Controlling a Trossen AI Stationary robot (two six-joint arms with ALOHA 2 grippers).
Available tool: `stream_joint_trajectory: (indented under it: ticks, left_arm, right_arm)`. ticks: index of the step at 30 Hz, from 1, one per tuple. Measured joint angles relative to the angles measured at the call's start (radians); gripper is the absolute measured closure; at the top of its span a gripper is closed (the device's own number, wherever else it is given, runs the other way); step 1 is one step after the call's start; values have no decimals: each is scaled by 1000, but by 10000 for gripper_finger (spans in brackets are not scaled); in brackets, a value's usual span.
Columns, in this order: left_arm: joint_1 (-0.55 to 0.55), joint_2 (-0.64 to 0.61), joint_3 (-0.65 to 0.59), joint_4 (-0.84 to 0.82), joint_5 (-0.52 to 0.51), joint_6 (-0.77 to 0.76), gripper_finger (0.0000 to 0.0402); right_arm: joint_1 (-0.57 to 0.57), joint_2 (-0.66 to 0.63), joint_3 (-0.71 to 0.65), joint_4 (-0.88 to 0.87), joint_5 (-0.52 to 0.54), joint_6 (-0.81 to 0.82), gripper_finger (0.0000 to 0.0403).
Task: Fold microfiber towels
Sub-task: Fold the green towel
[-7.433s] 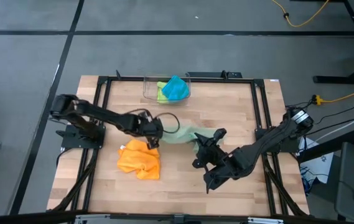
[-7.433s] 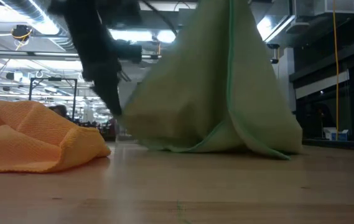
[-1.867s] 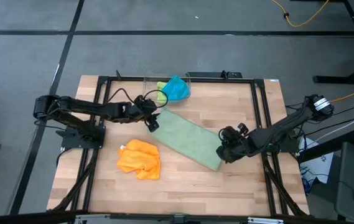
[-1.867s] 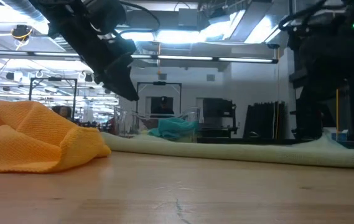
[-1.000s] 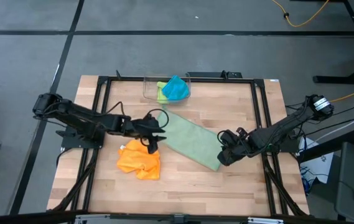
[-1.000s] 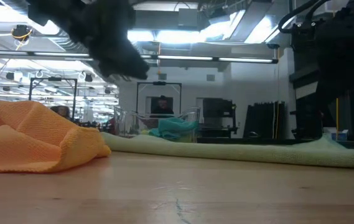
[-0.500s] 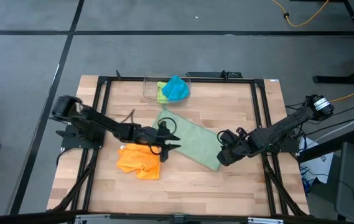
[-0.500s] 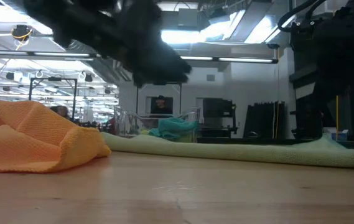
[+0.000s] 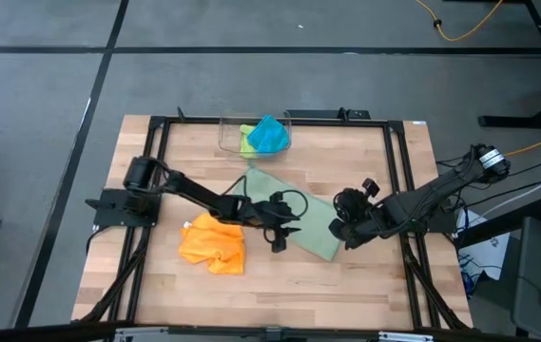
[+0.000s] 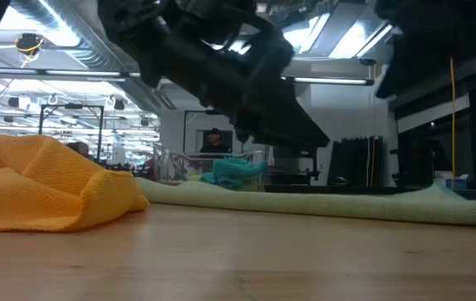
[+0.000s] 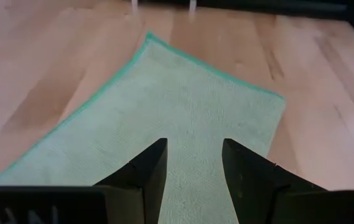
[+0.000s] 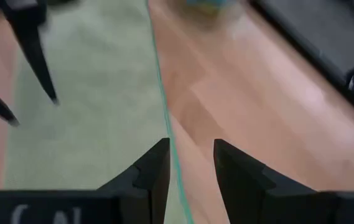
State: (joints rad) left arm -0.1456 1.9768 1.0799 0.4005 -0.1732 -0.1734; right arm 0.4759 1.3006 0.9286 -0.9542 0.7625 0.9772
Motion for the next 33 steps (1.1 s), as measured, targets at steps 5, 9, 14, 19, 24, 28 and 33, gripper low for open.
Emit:
stream_joint_trajectory:
  ticks: [5, 9, 14, 19, 24, 28, 33]
  left_arm:
    - [1, 57, 42, -7, 0, -7, 255]
    - [1, 70, 58, -6, 0, -8, 255]
    - [1, 70, 61, -5, -13, -12, 255]
    - [1, 86, 62, 5, -53, -76, 255]
    - [-1, 121, 80, 27, -53, -82, 255]
    - [-3, 162, 102, 15, -44, -82, 255]
    - [-21, 179, 111, 16, -43, -80, 255]
  right_arm:
    - [0, 0, 51, 3, 31, -59, 276]
    - [0, 0, 54, 1, 31, -66, 276]
    - [0, 0, 52, 0, 30, -66, 276]
    - [0, 0, 52, 0, 25, -66, 276]
    - [0, 0, 52, 0, 23, -66, 276]
    - [0, 0, 51, 0, 2, -66, 276]
    - [0, 0, 51, -1, -16, -66, 276]
